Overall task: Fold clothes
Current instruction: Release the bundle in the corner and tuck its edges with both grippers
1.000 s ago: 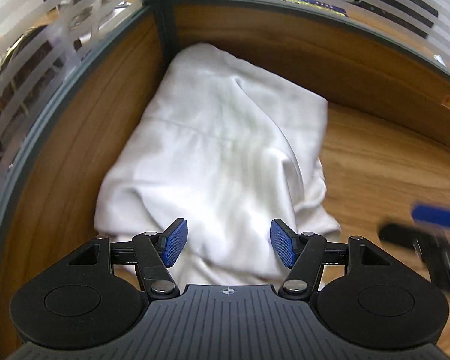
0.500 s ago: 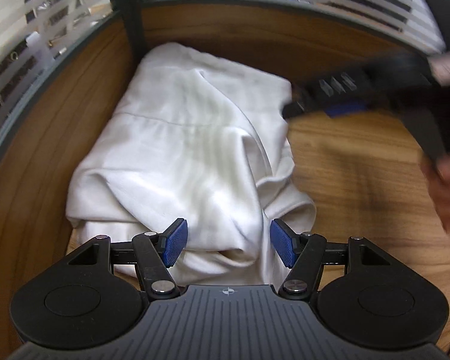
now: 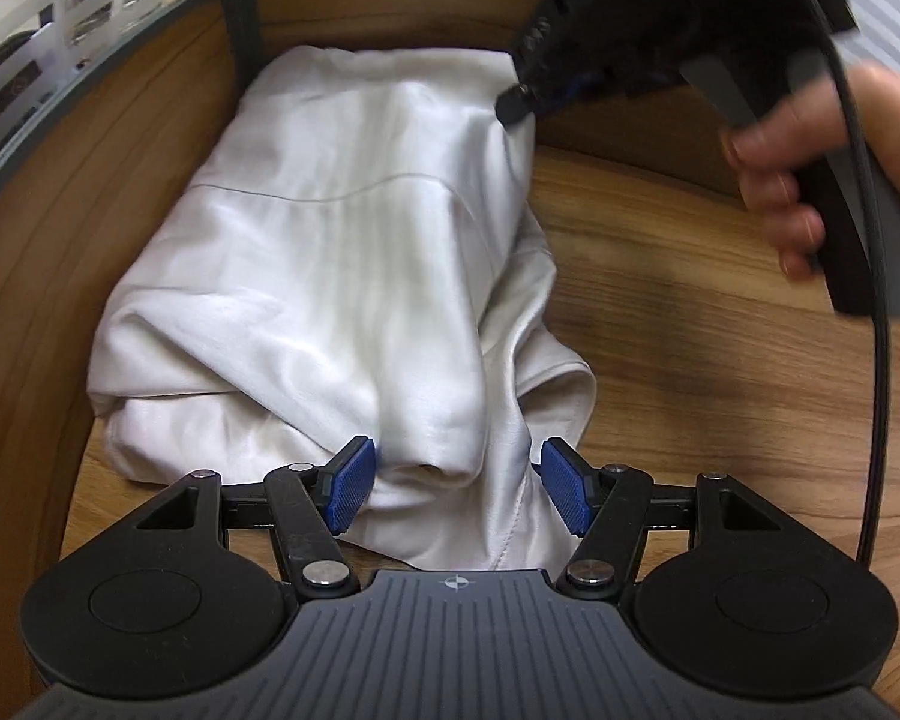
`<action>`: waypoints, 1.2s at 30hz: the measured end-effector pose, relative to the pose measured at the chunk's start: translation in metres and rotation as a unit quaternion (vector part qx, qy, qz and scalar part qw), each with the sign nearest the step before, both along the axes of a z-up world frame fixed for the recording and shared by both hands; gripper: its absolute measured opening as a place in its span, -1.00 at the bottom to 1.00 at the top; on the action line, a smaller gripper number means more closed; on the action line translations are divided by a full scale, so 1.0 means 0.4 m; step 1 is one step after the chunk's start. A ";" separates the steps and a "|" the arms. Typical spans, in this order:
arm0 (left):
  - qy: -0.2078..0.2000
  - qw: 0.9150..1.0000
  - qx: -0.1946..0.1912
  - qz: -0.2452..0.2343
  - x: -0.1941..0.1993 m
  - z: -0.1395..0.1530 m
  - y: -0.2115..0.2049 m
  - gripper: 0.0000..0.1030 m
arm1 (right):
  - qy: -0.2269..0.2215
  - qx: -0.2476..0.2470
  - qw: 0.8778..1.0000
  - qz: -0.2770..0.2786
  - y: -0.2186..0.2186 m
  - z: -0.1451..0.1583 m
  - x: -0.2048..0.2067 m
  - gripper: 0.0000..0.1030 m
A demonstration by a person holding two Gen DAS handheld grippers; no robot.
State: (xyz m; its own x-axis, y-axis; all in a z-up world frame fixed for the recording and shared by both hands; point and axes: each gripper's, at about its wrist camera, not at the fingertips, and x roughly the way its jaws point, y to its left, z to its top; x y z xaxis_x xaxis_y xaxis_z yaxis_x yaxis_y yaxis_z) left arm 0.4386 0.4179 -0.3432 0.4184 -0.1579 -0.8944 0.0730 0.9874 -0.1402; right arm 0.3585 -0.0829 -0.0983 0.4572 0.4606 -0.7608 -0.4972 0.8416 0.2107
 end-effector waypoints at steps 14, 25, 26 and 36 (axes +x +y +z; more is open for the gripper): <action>-0.004 0.998 -0.040 0.037 -0.057 0.077 0.091 0.26 | -0.039 -0.047 0.997 0.052 0.022 0.044 -0.066 -0.09; 0.013 0.998 -0.036 0.050 -0.075 0.055 0.104 0.26 | -0.024 -0.042 0.978 0.202 0.078 0.036 -0.240 0.00; 0.013 0.998 -0.036 0.051 -0.080 0.058 0.100 0.26 | -0.021 -0.049 0.977 0.205 0.077 0.019 -0.248 0.01; 0.014 0.997 -0.028 0.065 -0.119 0.070 0.099 0.31 | -0.021 -0.057 0.981 0.187 0.023 -0.002 -0.298 0.06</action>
State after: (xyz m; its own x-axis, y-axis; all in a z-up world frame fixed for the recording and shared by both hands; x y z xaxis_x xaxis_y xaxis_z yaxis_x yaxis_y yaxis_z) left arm 0.3911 0.4575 -0.3153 0.4134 -0.1528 -0.8976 -0.0607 0.9790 -0.1946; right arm 0.2392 -0.0738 -0.0992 0.3050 0.5145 -0.8014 -0.7814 0.6162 0.0982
